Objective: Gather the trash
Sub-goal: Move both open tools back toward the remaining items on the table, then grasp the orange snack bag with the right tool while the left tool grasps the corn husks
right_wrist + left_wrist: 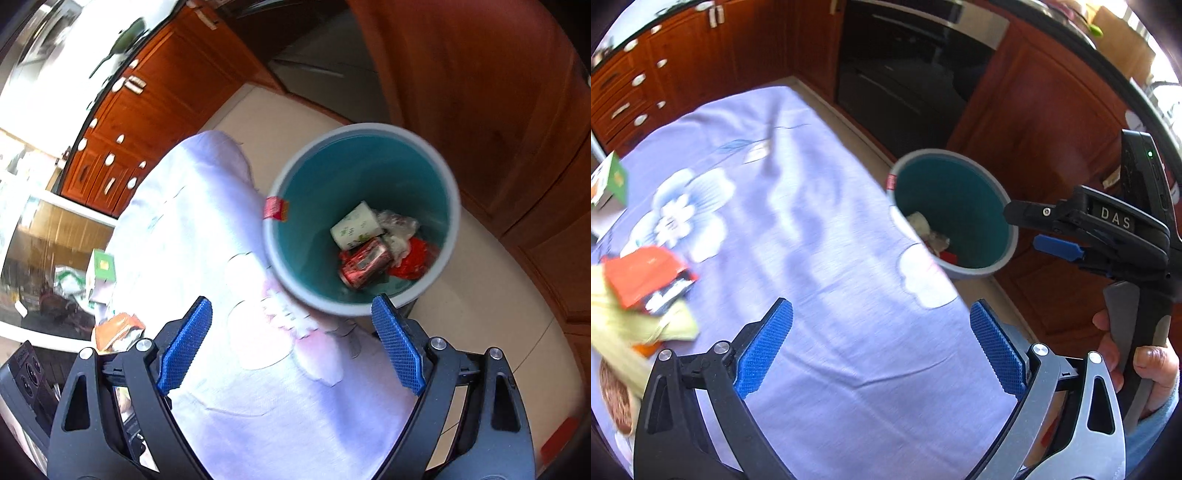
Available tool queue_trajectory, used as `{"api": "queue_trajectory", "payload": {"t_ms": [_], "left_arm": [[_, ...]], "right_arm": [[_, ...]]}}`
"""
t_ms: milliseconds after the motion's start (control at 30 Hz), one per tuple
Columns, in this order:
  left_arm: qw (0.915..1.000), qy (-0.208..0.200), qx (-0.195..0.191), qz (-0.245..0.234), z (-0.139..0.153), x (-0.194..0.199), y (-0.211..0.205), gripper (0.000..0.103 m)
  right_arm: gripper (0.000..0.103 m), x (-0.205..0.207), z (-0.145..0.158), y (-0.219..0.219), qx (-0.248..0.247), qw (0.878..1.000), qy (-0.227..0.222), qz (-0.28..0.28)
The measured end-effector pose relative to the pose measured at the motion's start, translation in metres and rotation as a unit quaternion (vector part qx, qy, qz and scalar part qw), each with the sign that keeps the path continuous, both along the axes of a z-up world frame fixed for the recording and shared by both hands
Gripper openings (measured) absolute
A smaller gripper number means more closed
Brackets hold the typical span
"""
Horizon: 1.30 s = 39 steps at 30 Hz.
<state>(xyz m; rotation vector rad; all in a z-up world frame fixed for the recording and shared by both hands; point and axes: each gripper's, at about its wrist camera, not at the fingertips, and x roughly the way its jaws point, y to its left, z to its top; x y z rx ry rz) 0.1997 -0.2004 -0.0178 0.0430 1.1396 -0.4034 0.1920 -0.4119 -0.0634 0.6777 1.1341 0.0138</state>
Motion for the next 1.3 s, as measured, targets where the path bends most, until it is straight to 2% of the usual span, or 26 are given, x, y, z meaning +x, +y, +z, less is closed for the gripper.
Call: {"api": "queue_trajectory", "payload": {"t_ms": [233, 467, 600, 867, 1067, 1300], "left_arm": [[0.9986, -0.015, -0.014, 0.049, 0.013, -0.025, 0.064, 0.097], [0.9931, -0.041, -0.025, 0.107, 0.033, -0.044, 0.134, 0.097], [0.9874, -0.045, -0.033, 0.148, 0.034, -0.052, 0.18, 0.097], [0.9733, -0.032, -0.053, 0.221, 0.019, -0.051, 0.261, 0.097], [0.9684, -0.02, -0.062, 0.241, 0.007, -0.041, 0.291, 0.097], [0.9695, -0.012, -0.065, 0.236, -0.001, -0.03, 0.297, 0.097]], "right_arm": [[0.084, -0.001, 0.017, 0.051, -0.01, 0.999, -0.006, 0.043], [0.084, 0.004, 0.038, 0.12, -0.029, 0.994, -0.016, 0.109], [0.084, 0.011, 0.046, 0.163, -0.038, 0.988, -0.019, 0.149], [0.084, 0.028, 0.044, 0.253, -0.054, 0.97, -0.027, 0.235], [0.084, 0.049, 0.035, 0.296, -0.064, 0.959, -0.034, 0.273], [0.084, 0.075, 0.019, 0.334, -0.065, 0.949, -0.035, 0.306]]}}
